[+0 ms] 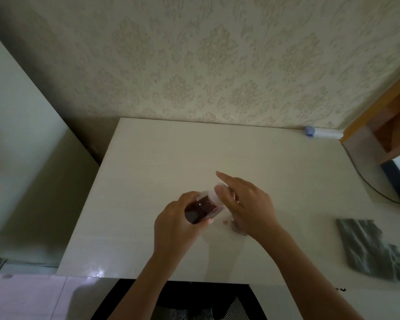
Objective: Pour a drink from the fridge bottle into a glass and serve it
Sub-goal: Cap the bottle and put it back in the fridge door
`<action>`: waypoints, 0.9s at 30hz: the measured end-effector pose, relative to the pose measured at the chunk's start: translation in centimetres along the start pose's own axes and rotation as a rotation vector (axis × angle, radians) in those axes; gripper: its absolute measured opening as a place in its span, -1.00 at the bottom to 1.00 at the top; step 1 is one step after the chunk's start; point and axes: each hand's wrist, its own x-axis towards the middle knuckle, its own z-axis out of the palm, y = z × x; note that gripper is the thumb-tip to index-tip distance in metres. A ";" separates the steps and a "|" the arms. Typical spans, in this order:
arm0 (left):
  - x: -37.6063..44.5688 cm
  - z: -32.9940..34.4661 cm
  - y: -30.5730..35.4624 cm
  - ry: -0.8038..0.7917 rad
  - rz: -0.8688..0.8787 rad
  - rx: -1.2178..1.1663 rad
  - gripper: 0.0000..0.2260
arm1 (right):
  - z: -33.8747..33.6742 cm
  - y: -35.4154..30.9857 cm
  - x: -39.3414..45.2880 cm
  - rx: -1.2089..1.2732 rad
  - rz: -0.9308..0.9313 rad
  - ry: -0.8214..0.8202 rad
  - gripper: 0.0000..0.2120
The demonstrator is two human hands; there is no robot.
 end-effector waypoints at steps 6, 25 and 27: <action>-0.4 -0.5 -1.9 0.020 -0.325 -0.421 -0.49 | 1.0 4.1 -3.5 0.128 0.207 0.039 -0.74; -4.4 -2.3 -3.2 0.069 -0.361 -0.523 -0.47 | 2.8 9.1 -9.8 0.095 0.373 0.049 -0.81; -5.1 -2.4 -2.7 0.117 -0.386 -0.521 -0.48 | 2.6 9.2 -9.9 0.090 0.343 0.017 -0.82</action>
